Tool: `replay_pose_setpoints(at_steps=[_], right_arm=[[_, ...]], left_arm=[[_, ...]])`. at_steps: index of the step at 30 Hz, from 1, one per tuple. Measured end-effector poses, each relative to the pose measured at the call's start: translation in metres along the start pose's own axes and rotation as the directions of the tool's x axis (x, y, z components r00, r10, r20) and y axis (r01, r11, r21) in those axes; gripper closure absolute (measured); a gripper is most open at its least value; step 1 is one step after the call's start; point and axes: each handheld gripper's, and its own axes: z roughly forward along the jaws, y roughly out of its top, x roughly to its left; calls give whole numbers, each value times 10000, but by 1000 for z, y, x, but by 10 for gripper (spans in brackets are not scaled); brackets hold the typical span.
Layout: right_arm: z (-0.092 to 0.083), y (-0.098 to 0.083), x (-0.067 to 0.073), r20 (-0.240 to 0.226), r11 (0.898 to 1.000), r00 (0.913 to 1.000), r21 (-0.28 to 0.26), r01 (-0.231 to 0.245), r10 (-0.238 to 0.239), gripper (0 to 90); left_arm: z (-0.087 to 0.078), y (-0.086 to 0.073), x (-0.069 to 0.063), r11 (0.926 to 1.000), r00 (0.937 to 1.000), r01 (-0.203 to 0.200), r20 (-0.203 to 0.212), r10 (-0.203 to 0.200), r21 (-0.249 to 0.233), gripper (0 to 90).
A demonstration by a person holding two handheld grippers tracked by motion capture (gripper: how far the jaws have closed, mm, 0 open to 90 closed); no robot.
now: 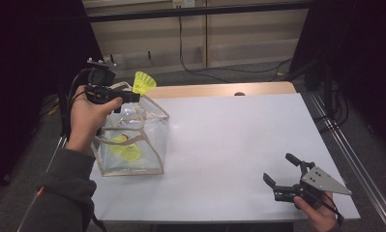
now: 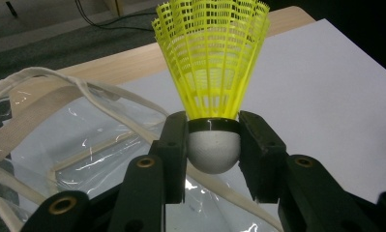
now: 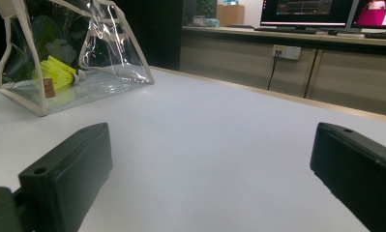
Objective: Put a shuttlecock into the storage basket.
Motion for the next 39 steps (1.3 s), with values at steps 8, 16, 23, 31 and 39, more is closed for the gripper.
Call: replay_pose_setpoints(at_steps=[8,16,23,31,39], right_arm=[[0,0,0,6,10000,10000,0,1,-1,12],[0,0,0,6,10000,10000,5,-6,6,11],[0,0,0,-5,10000,10000,5,0,0,12],[0,0,0,-11,10000,10000,5,-11,11,12],[0,0,0,-9,10000,10000,1,-9,9,12]], left_arm=[[0,-3,6,9999,9998,158,-127,-159,-45,649],[-2,-5,9,9996,9993,279,-233,-280,-76,649],[-3,-7,14,9993,9984,366,-430,-370,-92,649],[-4,-10,19,9986,9976,514,-461,-518,-107,649],[-5,-12,23,9979,9961,625,-605,-635,-173,649]])
